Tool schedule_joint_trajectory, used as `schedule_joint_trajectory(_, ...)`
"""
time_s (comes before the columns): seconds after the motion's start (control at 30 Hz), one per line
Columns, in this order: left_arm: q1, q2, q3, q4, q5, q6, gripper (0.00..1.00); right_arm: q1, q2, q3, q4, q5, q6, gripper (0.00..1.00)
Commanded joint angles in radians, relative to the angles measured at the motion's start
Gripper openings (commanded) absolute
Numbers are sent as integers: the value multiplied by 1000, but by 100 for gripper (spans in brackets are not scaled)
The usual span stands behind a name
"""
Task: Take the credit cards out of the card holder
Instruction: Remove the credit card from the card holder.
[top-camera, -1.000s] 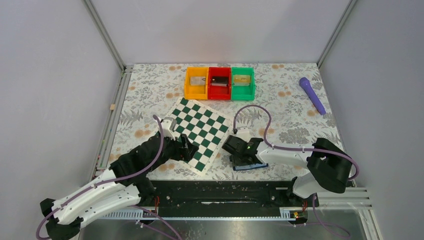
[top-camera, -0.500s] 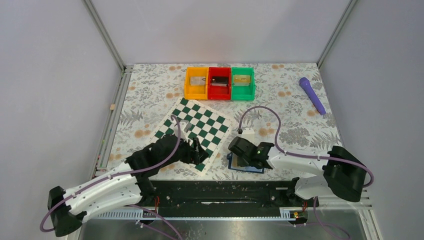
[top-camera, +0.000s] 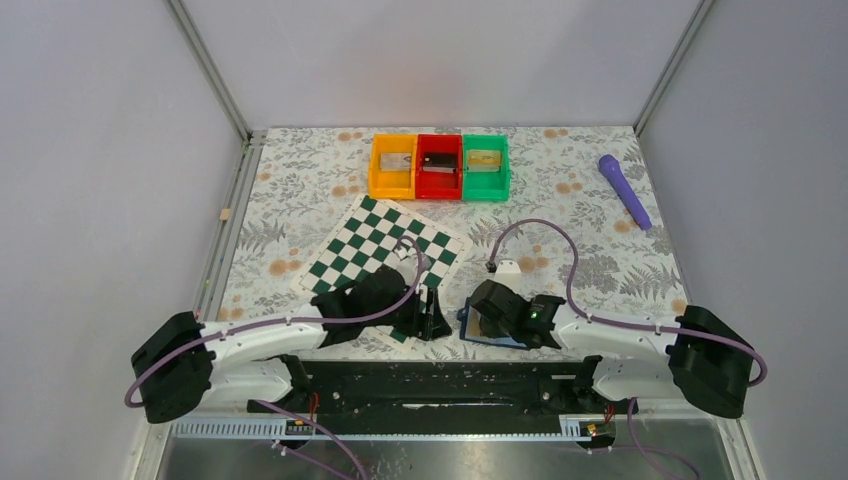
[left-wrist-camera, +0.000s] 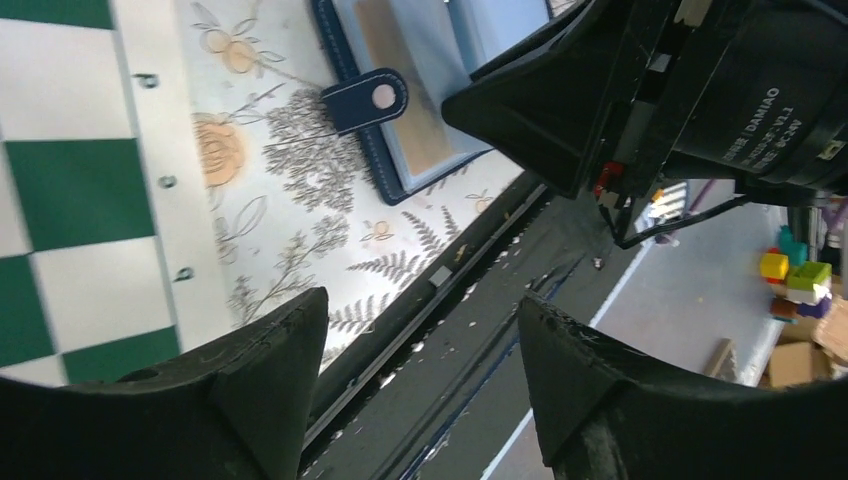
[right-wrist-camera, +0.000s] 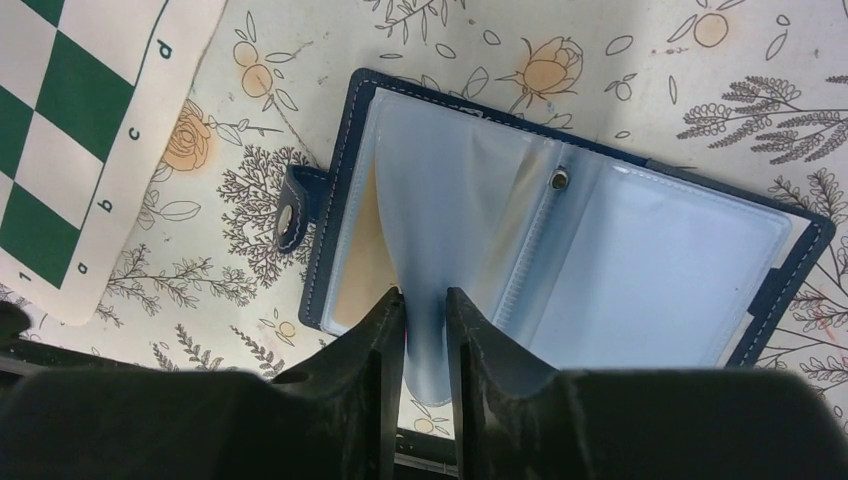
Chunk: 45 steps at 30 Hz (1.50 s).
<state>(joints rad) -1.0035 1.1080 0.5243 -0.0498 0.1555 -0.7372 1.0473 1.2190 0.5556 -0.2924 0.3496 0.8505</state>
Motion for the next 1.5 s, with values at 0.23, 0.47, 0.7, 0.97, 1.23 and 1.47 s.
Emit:
schedule_joint_trajectory(0.23,-9,187,134,235,139,-33,66,8,-140,-57,-38,78,41,33)
schedule_joint_trajectory(0.47,-10,322,194,338,243,-59,53,8,-170,-70,-133,141,90,35)
schedule_joint_trajectory(0.7,-11,425,229,386,282,-68,49,8,-300,-108,-172,179,120,36)
schedule_joint_trajectory(0.97,-10,449,256,220,122,18,50,8,-319,-97,-223,184,136,49)
schedule_joint_trajectory(1.23,-37,451,307,73,-32,110,57,8,-378,0,-346,182,148,55)
schedule_joint_trajectory(1.47,-55,522,363,51,-79,148,61,8,-471,27,-184,28,121,53)
